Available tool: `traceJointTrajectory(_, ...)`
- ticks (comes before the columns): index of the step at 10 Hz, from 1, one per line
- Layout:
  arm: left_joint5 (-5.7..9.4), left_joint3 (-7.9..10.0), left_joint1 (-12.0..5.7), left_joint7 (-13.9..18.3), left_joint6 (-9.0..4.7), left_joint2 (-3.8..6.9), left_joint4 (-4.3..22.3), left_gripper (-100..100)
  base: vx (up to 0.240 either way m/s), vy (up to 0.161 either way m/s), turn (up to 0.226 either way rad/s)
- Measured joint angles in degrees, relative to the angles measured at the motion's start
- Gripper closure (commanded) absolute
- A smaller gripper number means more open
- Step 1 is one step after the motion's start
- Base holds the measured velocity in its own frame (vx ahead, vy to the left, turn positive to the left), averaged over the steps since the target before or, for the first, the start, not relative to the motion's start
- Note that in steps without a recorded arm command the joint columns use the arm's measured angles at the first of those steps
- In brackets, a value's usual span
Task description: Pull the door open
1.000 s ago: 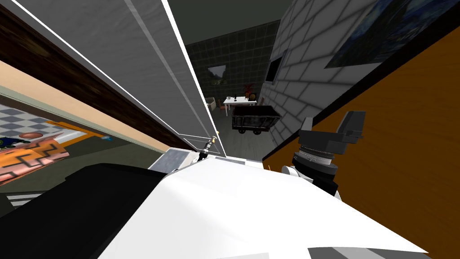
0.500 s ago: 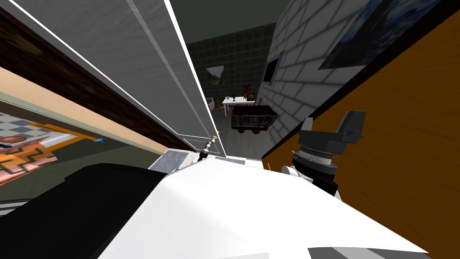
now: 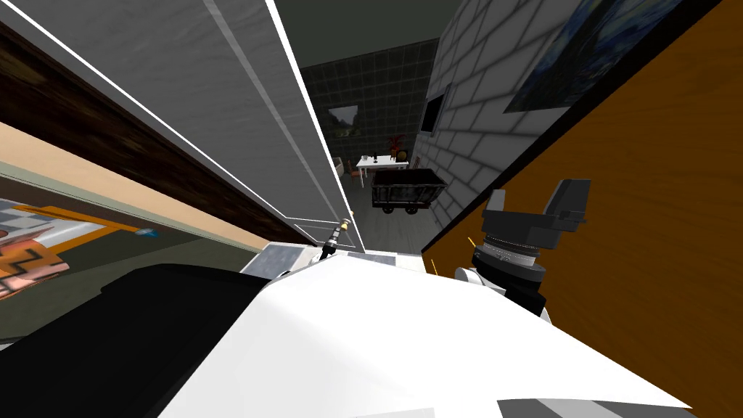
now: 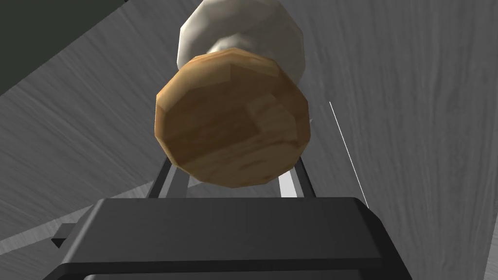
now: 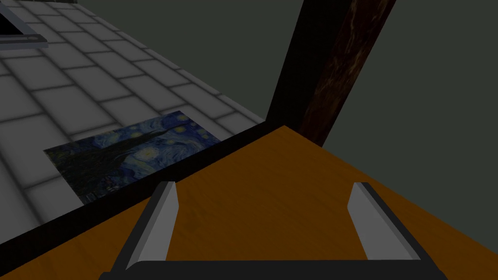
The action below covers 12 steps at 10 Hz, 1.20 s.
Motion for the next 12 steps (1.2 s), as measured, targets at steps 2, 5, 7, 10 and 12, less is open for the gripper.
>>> traceJointTrajectory(2, 0.96, -0.38, -0.01, 2.81, 0.26, 0.1, 0.13, 100, -0.043, 0.022, -0.073)
traceJointTrajectory(5, 2.6, -0.77, 0.35, 6.59, 1.4, -0.03, -1.09, 100, -0.042, 0.025, -0.057)
traceJointTrajectory(7, 3.58, -1.05, -0.05, 9.23, 0.88, 0.14, -0.05, 100, -0.066, 0.028, -0.104)
traceJointTrajectory(10, 5.55, -1.64, 0.07, 13.65, 2.23, 0.07, -0.89, 100, -0.052, 0.028, -0.062)
traceJointTrajectory(12, 6.57, -1.89, 0.4, 16.03, 2.66, -0.2, -1.52, 100, -0.047, 0.018, -0.061)
